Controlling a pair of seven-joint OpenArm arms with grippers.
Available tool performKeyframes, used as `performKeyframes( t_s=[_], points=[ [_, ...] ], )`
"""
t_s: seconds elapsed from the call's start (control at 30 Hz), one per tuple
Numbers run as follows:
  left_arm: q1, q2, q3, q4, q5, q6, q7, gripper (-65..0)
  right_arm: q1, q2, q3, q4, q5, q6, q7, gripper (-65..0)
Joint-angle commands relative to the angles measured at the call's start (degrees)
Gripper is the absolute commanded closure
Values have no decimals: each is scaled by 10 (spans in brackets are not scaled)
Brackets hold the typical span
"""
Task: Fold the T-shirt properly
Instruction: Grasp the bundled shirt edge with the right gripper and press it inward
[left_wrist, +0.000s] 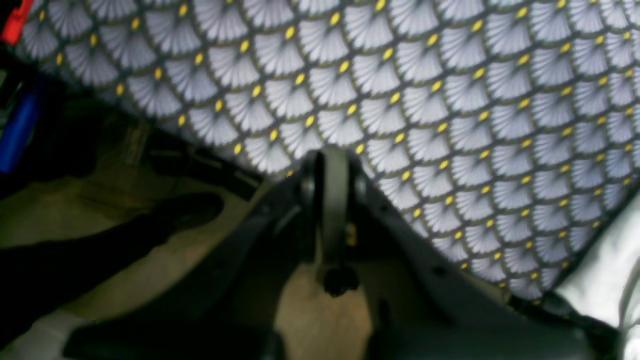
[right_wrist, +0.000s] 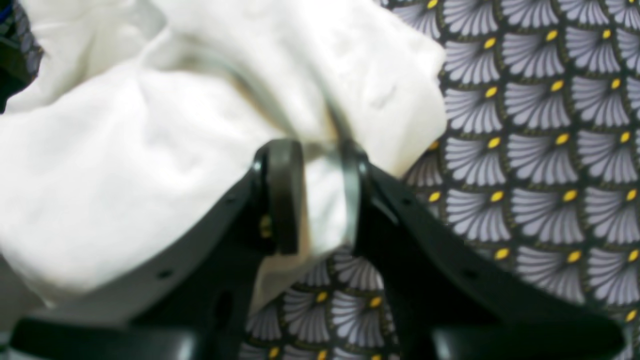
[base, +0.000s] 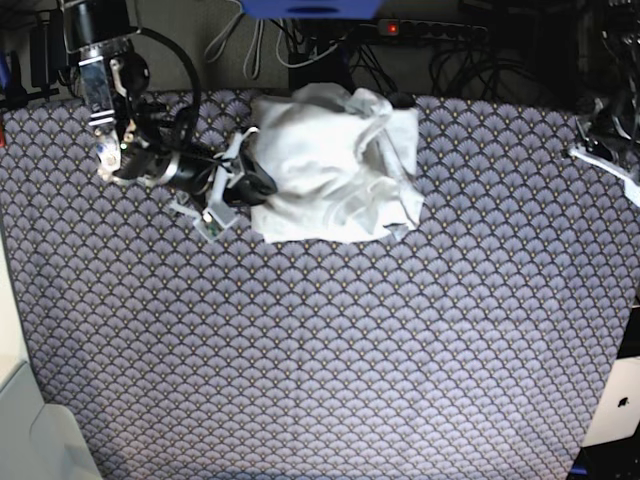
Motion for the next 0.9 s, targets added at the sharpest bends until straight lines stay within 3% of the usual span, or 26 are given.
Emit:
performKeyframes(
  t_s=[0.0,0.2,0.37,0.5,0.7,0.87],
  points=[
    [-1,-11,-3,8,0,1,-4,-1,2,2,1,9,2,0,-6,-132],
    [0,-11,-3,8,0,1,-4,-2,2,1,1,86,4,0,-8,-132],
    [2,-11,-8,8,0,1,-1,-2,7,-43,-10,128,2,0,-13,-132],
    [21,-20,-9,9,1,1,-3,-2,30,-78,-34,83,2,0,-13,-132],
    [26,-26,-10,12,0,1,-1,-1,70,-102,-94,-3,1,0,-7,-131],
    [26,-24,-10,14,0,1,2,-1,97,-123,-97,-44,1,0,-6,-131]
  ],
)
